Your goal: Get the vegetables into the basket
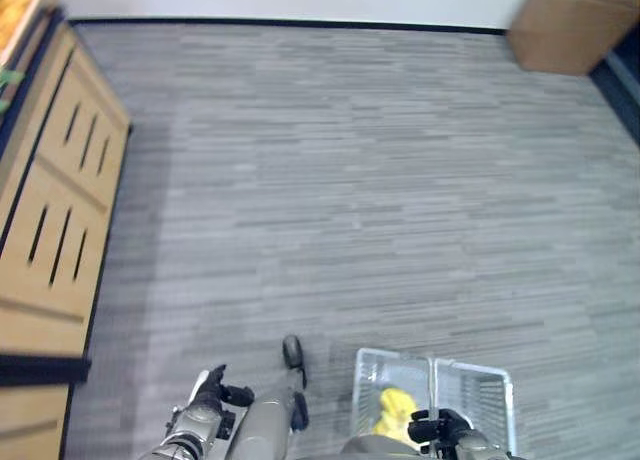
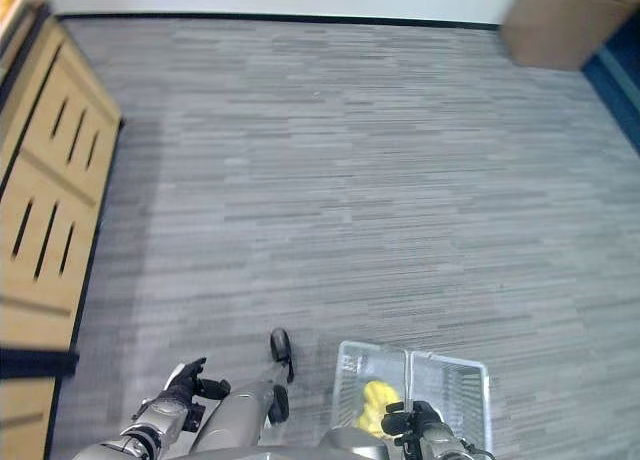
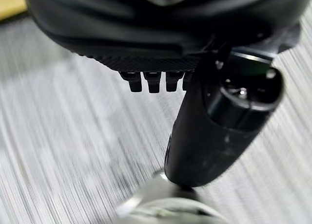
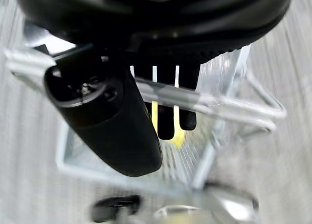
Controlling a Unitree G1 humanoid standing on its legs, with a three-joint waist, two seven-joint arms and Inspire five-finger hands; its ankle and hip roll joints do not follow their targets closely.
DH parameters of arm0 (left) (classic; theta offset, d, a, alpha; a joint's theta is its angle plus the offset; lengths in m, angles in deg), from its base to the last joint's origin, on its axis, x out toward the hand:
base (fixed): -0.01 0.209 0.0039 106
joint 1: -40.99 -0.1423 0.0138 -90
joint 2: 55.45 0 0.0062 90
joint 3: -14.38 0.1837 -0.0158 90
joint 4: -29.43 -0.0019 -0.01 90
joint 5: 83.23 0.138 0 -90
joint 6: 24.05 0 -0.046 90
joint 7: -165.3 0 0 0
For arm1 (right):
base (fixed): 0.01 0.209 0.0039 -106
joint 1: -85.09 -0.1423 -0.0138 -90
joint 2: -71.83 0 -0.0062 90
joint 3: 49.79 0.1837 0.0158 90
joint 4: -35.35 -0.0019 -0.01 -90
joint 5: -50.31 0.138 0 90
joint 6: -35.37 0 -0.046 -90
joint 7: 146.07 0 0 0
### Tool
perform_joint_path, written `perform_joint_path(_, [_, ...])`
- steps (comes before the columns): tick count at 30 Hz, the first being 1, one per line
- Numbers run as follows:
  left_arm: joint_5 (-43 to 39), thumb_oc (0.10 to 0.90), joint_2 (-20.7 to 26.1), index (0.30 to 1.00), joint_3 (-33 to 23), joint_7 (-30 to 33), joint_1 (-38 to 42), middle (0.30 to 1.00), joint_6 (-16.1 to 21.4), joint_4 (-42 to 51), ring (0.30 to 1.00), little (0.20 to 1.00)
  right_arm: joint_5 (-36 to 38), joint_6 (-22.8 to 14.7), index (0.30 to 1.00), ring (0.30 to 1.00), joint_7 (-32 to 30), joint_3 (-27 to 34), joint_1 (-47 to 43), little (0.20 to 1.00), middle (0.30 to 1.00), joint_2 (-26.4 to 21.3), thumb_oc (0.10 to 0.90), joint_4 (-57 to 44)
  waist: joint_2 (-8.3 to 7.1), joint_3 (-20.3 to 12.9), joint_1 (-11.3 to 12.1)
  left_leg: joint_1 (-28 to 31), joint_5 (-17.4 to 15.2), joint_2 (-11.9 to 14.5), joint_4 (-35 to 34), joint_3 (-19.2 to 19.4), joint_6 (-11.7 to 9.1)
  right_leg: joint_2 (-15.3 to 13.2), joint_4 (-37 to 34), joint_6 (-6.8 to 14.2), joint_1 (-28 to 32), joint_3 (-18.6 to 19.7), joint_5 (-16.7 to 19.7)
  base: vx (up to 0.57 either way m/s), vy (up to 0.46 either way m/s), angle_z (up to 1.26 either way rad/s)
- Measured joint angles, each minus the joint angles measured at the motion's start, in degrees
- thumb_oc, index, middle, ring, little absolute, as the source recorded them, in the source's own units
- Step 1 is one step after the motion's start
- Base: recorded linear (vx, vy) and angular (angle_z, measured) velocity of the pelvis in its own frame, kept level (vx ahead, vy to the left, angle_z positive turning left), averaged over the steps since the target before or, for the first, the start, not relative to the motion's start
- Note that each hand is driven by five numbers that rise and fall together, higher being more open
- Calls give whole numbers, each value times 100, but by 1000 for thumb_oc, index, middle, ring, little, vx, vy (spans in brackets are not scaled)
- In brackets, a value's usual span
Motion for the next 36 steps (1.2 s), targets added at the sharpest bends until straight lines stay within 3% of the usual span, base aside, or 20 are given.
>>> perform_joint_path(1, [38,900,63,1000,-40,55,-23,1000,23,26,1000,1000,-40,134,300,300,-8,140,45,300,300,-38,400,-100,14,-12,73,339,-126,12,-83,142,-130,-155,1007,144,-364,-119,190,128,427,-44])
perform_joint_path(2, [36,900,127,1000,-72,77,59,1000,1,92,1000,1000,-115,120,300,300,6,71,181,300,300,-42,400,-234,58,-18,14,691,-277,10,-289,-85,6,-178,945,129,-402,-252,43,146,496,-8])
perform_joint_path(4, [36,900,184,1000,-74,74,166,1000,42,246,1000,1000,-119,118,300,300,6,73,31,300,300,-90,400,-350,57,-18,147,962,-244,60,-333,-253,-41,-174,286,163,-885,-175,145,84,320,44])
perform_joint_path(5, [36,900,186,1000,-73,67,140,1000,21,231,1000,1000,-146,135,300,300,3,75,-6,300,300,-130,400,-325,27,-28,227,1145,-245,73,-324,-240,-44,-148,-487,162,-871,-184,718,60,265,20])
perform_joint_path(6, [38,900,213,1000,-81,55,127,1000,16,191,1000,1000,-162,157,300,300,10,74,-17,300,300,-128,400,-277,-49,-16,304,1203,-346,63,-145,-163,-202,-157,-662,148,-837,-207,1653,27,211,15])
perform_joint_path(7, [36,900,208,1000,-91,56,100,1000,2,176,1000,1000,-162,166,300,300,-3,79,-71,300,300,-103,400,-195,-35,1,350,1091,-572,193,295,-76,-345,-160,-495,88,-801,-258,1722,0,78,17])
perform_joint_path(8, [38,900,262,1000,-127,57,10,1000,-9,208,1000,1000,-167,183,300,300,13,67,-21,300,300,-88,400,-217,-127,-67,358,862,-788,287,420,95,-470,-197,-359,53,-810,-210,1750,-7,99,20])
perform_joint_path(9, [39,900,215,1000,-121,58,-77,1000,-7,200,1000,1000,-166,170,300,300,51,67,-13,300,300,-181,400,-222,77,-109,348,921,-475,551,-44,141,-510,-35,-140,72,-860,-257,1706,-22,61,12])
perform_joint_path(10, [41,900,244,1000,-122,27,-109,1000,-12,200,1000,1000,-161,155,300,300,6,73,-48,300,300,-146,400,-212,42,-53,394,1061,-537,545,-134,152,-580,-59,187,135,-923,-142,1529,-36,47,-5])
perform_joint_path(12, [44,900,237,1000,-129,14,-162,1000,-114,171,1000,1000,-161,126,300,300,-10,74,-99,300,300,-158,400,-275,56,-44,369,1242,-547,485,-285,112,-527,-80,550,123,-1128,103,1138,-74,-15,-2])
perform_joint_path(13, [98,900,243,1000,-126,0,-206,1000,-106,69,1000,1000,-163,129,300,300,-7,61,-97,300,300,-138,400,-340,91,-30,373,1372,-538,459,-418,94,-517,-15,-519,229,-1170,354,1167,-78,-63,13])
perform_joint_path(14, [142,900,253,1000,-124,5,-204,1000,-107,26,1000,1000,-165,113,300,300,-19,57,-99,300,300,-141,400,-348,80,-34,376,1391,-528,450,-440,81,-517,11,-1070,340,-1249,420,1349,-40,-88,13])
perform_joint_path(16, [159,900,263,1000,-189,7,-216,1000,-106,6,1000,1000,-161,64,300,300,-44,50,-104,300,300,-160,400,-363,69,-31,346,1432,-528,436,-437,37,-517,58,-1567,477,-1325,551,1682,22,-51,27])
perform_joint_path(18, [203,900,254,1000,-169,1,-283,1000,-81,42,1000,1000,-160,62,300,300,-12,60,-3,300,300,-152,400,-319,5,-85,349,1600,-539,351,-498,-195,-537,-55,-1477,421,-1262,421,2003,15,-118,64])
perform_joint_path(20, [223,900,239,1000,-172,10,-332,1000,-33,91,1000,1000,-165,92,300,300,23,60,-19,300,300,-118,400,-216,-51,-153,439,1638,-541,320,-560,-245,-601,-124,-1492,386,-1198,380,2093,30,-88,33])
perform_joint_path(22, [245,900,228,1000,-177,-3,-392,1000,-55,63,1000,1000,-209,132,300,300,56,59,-20,300,300,-80,400,-170,-170,-224,506,1652,-558,230,-568,-344,-730,-250,-1901,283,-838,400,2402,56,-110,19])
perform_joint_path(23, [247,900,188,1000,-181,-4,-441,1000,-90,55,1000,1000,-213,133,300,300,52,56,-33,300,300,-82,400,-177,-126,-216,482,1659,-556,276,-569,-403,-810,-202,-2073,180,-718,360,2475,50,-88,22])
perform_joint_path(27, [253,900,127,1000,-176,-17,-517,1000,-92,62,1000,1000,-214,167,300,300,59,-41,-1,300,300,-74,400,-178,-94,-229,476,1670,-575,496,-605,-543,-1106,-7,-2348,32,-501,184,2508,41,-44,17])
perform_joint_path(36, [251,900,141,1000,-178,-13,-465,1000,-88,70,1000,1000,-214,167,300,300,54,-49,47,300,300,-74,400,-126,-113,-219,422,1615,-563,500,-607,-774,-1124,-29,-2350,-32,-461,-11,2472,34,30,12])
